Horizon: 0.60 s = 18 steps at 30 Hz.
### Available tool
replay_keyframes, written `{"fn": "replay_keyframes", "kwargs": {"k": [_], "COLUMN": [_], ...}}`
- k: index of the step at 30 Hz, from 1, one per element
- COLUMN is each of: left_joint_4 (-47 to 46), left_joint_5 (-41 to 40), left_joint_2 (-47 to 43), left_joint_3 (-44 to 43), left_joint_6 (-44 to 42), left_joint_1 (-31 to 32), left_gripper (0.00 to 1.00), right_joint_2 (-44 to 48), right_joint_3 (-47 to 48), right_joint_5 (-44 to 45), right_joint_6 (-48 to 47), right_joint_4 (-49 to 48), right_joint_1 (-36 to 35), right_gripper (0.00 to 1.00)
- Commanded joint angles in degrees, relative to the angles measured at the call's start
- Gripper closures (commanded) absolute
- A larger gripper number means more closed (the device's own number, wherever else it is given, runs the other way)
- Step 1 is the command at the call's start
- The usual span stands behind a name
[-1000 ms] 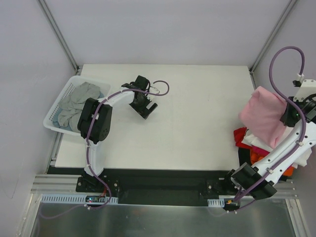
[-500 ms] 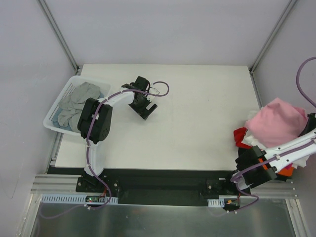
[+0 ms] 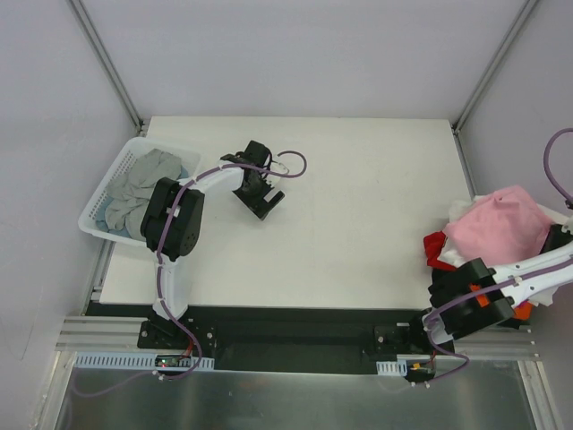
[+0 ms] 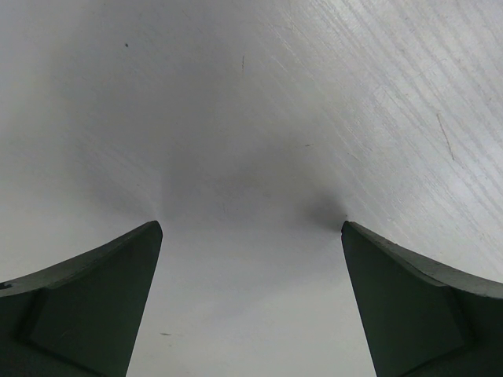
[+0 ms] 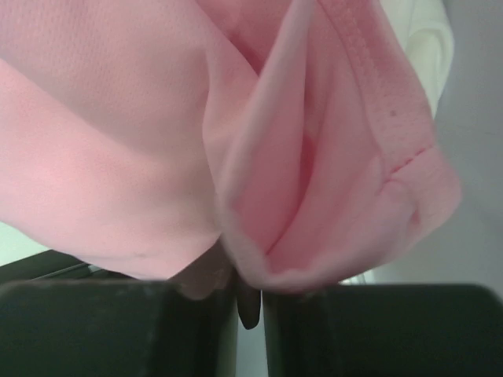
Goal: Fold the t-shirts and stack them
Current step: Put the neatly folded tshirt into the corner of the board with the right arm
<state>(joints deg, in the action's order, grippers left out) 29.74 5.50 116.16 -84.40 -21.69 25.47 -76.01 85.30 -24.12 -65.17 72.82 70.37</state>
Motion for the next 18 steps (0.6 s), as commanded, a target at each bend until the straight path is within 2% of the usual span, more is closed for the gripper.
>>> {"fn": "replay_keyframes", "kwargs": {"k": [1, 2, 3, 5, 7, 11, 13, 14, 15, 16, 18], "left_joint_4": [-0.29, -0.47, -0.56, -0.47, -0.64, -0.73, -0.82, -0.91, -1.0, -1.17, -1.43], "left_joint_5": [-0.49, -0.57, -0.58, -0.84, -1.1, -1.01, -1.45, -1.89, -2.24, -2.59, -2.95], "left_joint_2": [-2.34, -2.51, -2.86, -3.13, -3.31, -3.57, -3.92, -4.01, -4.18, -4.27, -5.15], "left_joint_3": [0.47, 0.38, 0.46, 0.2, 0.2, 0.29, 0.29, 0.38, 0.55, 0.73, 1.08], "left_joint_6": [-0.63, -0.54, -0.54, -0.63, -0.81, -0.72, -0.89, -1.16, -1.33, -1.51, -1.6], "left_joint_1": [0.1, 0.1, 0.1, 0.1, 0.1, 0.1, 0.1, 0.1, 0.1, 0.1, 0.1], "left_gripper": [0.01, 0.01, 0.01, 0.01, 0.01, 0.01, 0.01, 0.01, 0.01, 0.01, 0.01], "right_joint_2": [3.06, 3.49, 4.98, 6.83, 9.38, 13.33, 15.79, 16.76, 17.55, 18.87, 19.58], "right_joint_3": [-1.01, -1.53, -1.8, -2.33, -2.15, 0.22, 2.05, 2.41, 2.85, 3.47, 3.56], "right_joint_5": [0.04, -0.22, -0.66, -2.15, -3.21, -5.85, -6.2, -6.46, -6.55, -5.51, -3.06], "right_joint_6": [2.32, 2.59, 3.28, 3.9, 5.22, 7.16, 8.12, 9.43, 10.05, 10.76, 13.65], "right_joint_4": [-7.23, -7.95, -8.65, -10.76, -12.16, -12.17, -11.65, -11.73, -11.56, -11.21, -11.03], "right_joint_1": [-0.06, -0.14, -0.06, -0.23, -0.67, -2.25, -3.74, -5.4, -6.64, -8.3, -14.97], "right_gripper": [0.79, 0.75, 0.62, 0.57, 0.44, 0.4, 0.33, 0.3, 0.19, 0.15, 0.04]}}
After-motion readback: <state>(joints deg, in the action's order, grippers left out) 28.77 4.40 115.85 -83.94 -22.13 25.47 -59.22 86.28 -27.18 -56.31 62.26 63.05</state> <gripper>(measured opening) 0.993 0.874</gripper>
